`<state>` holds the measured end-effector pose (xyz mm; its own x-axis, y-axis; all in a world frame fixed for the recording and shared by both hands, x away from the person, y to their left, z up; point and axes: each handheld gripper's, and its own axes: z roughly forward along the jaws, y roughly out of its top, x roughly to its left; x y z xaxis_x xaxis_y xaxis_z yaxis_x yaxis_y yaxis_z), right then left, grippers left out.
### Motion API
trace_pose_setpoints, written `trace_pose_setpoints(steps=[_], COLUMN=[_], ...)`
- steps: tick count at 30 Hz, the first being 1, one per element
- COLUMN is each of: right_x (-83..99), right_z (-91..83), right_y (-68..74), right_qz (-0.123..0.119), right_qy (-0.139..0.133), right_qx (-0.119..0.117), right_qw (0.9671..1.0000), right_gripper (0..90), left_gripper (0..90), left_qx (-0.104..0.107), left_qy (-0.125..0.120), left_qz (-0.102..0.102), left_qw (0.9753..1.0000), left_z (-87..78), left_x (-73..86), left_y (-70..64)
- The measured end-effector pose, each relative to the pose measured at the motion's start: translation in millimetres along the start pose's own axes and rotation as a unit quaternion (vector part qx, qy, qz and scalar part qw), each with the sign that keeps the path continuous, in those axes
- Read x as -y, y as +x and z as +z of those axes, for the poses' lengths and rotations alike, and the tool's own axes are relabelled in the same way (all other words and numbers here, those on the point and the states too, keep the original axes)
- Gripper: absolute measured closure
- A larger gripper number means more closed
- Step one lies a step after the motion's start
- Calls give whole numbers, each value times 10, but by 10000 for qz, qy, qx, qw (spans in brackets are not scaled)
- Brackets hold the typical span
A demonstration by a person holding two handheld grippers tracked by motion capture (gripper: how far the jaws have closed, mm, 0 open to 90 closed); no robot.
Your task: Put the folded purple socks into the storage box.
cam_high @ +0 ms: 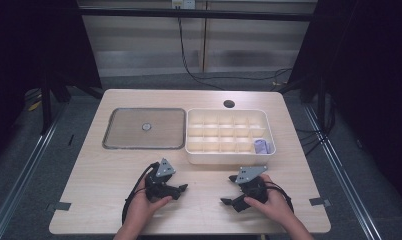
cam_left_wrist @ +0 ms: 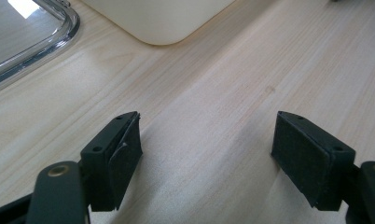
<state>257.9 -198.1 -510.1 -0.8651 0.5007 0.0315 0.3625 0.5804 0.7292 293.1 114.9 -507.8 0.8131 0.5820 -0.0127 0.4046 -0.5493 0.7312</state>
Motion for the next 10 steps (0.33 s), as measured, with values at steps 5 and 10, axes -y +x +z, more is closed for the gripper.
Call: trace_pose_setpoints(steps=[5, 10], right_x=[6, 5], right_z=[-2, 0], right_y=[0, 0], right_qz=[1, 10], right_qy=[-15, -14], right_qx=[0, 15], right_qw=[10000, 10000], right_gripper=[160, 150], left_gripper=[235, 235], left_qx=[8, 1], left_qy=[-16, -2], left_qz=[-5, -2], left_qw=[10000, 10000], left_z=[3, 0], left_x=[1, 0], left_y=[0, 0])
